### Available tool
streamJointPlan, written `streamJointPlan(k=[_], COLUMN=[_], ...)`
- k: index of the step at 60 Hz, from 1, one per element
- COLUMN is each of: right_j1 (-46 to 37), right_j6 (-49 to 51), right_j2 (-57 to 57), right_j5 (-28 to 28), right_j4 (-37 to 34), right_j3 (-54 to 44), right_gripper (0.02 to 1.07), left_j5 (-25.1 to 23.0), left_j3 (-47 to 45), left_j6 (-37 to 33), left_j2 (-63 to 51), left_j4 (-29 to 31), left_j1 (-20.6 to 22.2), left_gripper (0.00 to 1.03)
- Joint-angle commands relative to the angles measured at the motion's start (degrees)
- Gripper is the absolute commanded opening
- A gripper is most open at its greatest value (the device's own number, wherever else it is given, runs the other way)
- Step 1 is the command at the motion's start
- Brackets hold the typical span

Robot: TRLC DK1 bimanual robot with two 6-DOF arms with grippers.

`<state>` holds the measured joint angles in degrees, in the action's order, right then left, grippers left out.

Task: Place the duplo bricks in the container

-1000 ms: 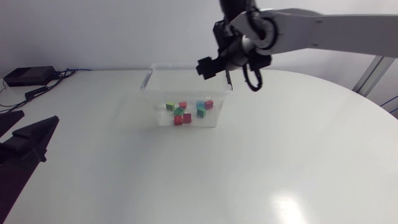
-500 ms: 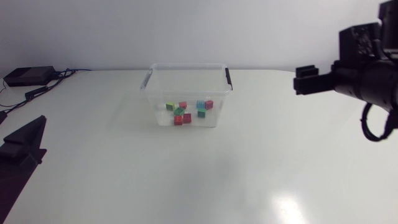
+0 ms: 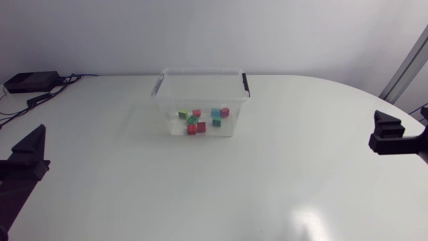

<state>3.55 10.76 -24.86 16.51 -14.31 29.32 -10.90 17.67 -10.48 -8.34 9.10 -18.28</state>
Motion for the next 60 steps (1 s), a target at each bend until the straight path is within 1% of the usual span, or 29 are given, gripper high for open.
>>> streamJointPlan(k=[1,52,60], right_j1=[-0.62,-3.49,-3.55], right_j6=[0.18,-10.52,-10.76], right_j2=[2.42,24.36,24.86], right_j5=[-1.05,-16.17,-16.51], right_j4=[1.38,14.02,14.31], right_j3=[-3.62,-28.75,-29.32], right_gripper=[1.02,1.02,1.02], left_j5=[0.98,10.68,10.90], left_j3=[-2.60,-17.34,-17.67], left_j6=[0.01,10.25,10.48], left_j2=[1.04,8.18,8.34], left_j4=[-1.33,-8.93,-9.10], left_j1=[1.47,17.91,18.28], left_gripper=[0.99,0.99,0.99])
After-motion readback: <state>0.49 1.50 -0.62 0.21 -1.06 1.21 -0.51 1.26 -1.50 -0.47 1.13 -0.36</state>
